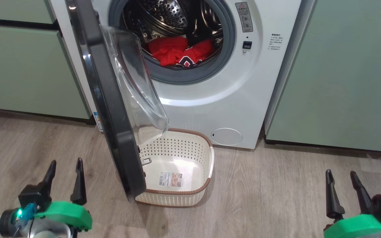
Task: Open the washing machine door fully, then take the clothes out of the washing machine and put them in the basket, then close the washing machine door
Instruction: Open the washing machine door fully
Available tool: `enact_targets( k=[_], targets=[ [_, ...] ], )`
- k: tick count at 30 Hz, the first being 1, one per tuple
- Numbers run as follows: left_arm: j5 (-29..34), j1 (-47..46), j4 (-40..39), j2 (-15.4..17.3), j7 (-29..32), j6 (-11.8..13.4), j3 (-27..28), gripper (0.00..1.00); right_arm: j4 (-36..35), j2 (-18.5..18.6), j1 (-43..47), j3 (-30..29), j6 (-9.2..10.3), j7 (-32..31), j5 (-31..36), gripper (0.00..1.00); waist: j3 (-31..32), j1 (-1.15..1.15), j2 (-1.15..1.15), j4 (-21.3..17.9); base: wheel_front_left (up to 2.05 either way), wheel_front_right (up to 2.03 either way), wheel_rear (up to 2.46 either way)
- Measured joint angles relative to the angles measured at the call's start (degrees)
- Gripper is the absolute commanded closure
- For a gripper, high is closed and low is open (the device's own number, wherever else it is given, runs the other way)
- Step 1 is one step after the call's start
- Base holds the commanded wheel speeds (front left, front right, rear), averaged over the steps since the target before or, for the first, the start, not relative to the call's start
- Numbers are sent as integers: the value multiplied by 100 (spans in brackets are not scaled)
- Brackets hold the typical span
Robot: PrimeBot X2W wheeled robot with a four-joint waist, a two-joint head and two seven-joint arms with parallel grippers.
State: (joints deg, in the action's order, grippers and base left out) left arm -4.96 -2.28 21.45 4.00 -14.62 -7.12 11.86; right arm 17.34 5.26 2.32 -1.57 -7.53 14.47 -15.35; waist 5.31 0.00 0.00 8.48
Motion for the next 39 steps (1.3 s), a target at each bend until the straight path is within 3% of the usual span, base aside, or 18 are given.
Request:
enact_targets(
  k=[12, 14, 15, 19, 24, 28, 31, 36, 37, 39],
  targets=[
    [-2, -1, 25, -21, 0, -1, -7, 2, -11, -57, -1, -24, 0, 0, 77, 0, -20, 0, 0, 48, 0, 0, 0],
    [-82, -4, 11, -49, 0, -1, 31, 77, -11, -58, -1, -25, 0, 0, 77, 0, -26, 0, 0, 57, 0, 0, 0],
    [-214, -6, -21, -75, 0, -1, 83, 100, -11, -58, -1, -25, 0, 0, 77, 0, -29, 0, 0, 60, 0, 0, 0],
    [-1181, -134, -227, -151, 0, 0, 534, 100, -11, -63, -1, -34, 0, 0, 77, 0, -43, 0, 0, 70, 0, 0, 0],
    [-1443, -528, -978, -177, 0, 0, 827, 100, -5, -115, -1, -34, 0, 0, 77, 0, -57, 0, 0, 85, 0, 0, 0],
    [-1642, -1004, -1712, -185, -2, 0, 750, 100, -2, -134, -1, -41, 0, 0, 77, 0, -60, 0, 0, 111, 0, 0, 0],
    [-1742, -1269, -2287, -186, 33, 26, 357, 100, 0, -135, -1, -47, 0, 0, 77, 0, -58, 0, 0, 130, 0, 0, 0],
    [-1868, -1614, -3305, -185, 438, 290, -792, 100, 8, -138, -1, -52, 0, 0, 77, 0, -47, 0, 0, 140, 0, 0, 0],
    [-1868, -1614, -3305, -185, 438, 290, -792, 100, 8, -138, -1, -52, 0, 0, 77, 0, -47, 0, 0, 140, 0, 0, 0],
    [-1885, -1645, -3639, -185, 590, 397, -1359, 100, 11, -140, -1, -49, 0, 0, 77, 0, -44, 0, 0, 126, 0, 0, 0]
  ],
)
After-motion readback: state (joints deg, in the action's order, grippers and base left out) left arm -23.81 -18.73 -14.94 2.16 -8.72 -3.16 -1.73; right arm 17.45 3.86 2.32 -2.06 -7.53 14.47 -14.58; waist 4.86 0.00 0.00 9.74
